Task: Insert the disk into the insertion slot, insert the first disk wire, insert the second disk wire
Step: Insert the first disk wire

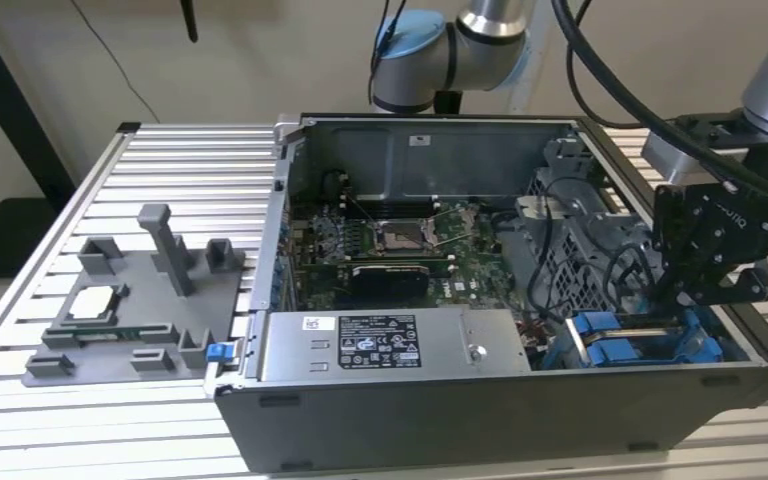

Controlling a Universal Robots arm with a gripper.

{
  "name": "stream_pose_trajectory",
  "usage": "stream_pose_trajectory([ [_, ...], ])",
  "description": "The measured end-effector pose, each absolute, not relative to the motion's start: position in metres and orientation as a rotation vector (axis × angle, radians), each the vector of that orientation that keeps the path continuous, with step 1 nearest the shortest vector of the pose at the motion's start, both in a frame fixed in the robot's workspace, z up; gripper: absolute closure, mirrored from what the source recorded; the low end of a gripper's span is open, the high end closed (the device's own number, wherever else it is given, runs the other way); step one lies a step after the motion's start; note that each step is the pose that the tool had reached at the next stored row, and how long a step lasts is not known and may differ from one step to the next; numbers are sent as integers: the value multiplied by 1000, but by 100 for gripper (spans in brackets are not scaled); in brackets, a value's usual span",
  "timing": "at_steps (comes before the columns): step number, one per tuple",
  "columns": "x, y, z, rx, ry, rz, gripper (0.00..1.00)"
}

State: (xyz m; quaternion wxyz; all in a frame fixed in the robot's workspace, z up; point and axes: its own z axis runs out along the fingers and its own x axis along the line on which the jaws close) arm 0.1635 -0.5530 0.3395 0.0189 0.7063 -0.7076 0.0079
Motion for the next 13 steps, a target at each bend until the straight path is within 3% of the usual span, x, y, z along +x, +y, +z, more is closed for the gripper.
stream_pose_trajectory([
  [13,161,-554,331,2193,-2196,25,100],
])
